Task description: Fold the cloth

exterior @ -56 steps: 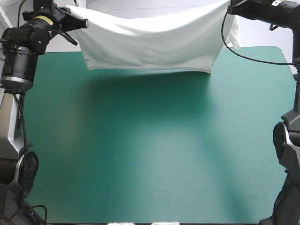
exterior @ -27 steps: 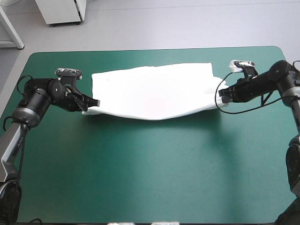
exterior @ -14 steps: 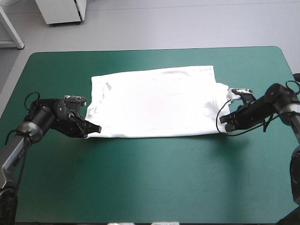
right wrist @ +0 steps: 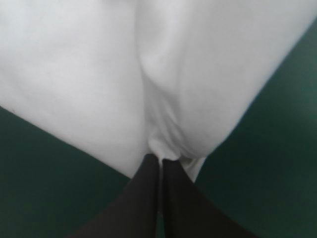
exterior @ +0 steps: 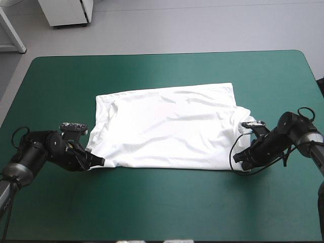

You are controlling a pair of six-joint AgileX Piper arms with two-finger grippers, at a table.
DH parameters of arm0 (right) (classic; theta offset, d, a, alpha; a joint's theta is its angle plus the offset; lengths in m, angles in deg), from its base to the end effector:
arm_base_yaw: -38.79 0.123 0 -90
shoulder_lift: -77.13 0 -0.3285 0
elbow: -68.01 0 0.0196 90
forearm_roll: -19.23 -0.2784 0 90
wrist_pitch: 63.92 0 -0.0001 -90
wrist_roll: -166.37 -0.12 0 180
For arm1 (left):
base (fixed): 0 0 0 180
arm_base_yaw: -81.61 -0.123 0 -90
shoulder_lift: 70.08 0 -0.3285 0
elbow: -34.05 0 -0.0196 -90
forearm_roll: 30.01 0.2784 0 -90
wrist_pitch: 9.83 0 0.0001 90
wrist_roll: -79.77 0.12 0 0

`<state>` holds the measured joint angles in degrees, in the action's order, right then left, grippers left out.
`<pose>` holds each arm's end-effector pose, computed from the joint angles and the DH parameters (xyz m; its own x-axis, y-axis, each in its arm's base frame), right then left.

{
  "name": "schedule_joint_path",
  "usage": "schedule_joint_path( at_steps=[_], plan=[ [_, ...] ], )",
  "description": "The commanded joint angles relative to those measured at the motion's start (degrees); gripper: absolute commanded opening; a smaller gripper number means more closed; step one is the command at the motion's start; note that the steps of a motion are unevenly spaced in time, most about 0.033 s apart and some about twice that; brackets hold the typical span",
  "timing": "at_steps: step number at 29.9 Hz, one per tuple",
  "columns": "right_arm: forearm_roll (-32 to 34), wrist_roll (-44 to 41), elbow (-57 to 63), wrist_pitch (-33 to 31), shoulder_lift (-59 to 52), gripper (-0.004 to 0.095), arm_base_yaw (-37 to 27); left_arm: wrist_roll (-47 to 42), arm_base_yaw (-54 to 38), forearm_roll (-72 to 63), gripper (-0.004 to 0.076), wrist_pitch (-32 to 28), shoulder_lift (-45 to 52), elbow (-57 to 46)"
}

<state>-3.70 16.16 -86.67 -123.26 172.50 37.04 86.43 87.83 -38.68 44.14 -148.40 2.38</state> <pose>0.2853 0.0315 0.2118 -0.9571 -0.2560 -0.1359 -0.2865 0.9072 0.3082 0.2323 -0.0400 0.2536 -0.9498 0.1303 -0.2846 0.1672 0.9798 -0.1094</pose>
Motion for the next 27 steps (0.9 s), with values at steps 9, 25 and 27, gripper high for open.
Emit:
schedule_joint_path(
  at_steps=[9, 25, 27],
  plan=[
    [5.1, -2.8, -0.5, -4.3, -5.9, 0.0028, 0.1, 0.4, 0.1, 2.5, -0.0001, 1.9, 5.0, -2.4],
    [11.8, -10.4, -7.8, -4.3, -11.4, 0.0451, 0.1, 1.9, 0.1, 1.0, 0.0403, 10.2, 11.4, 7.8],
    [14.1, -12.7, -11.0, -2.0, -10.8, 0.0453, 0.1, 1.9, 0.1, 0.1, 0.0403, 8.6, 11.7, 12.5]
  ],
)
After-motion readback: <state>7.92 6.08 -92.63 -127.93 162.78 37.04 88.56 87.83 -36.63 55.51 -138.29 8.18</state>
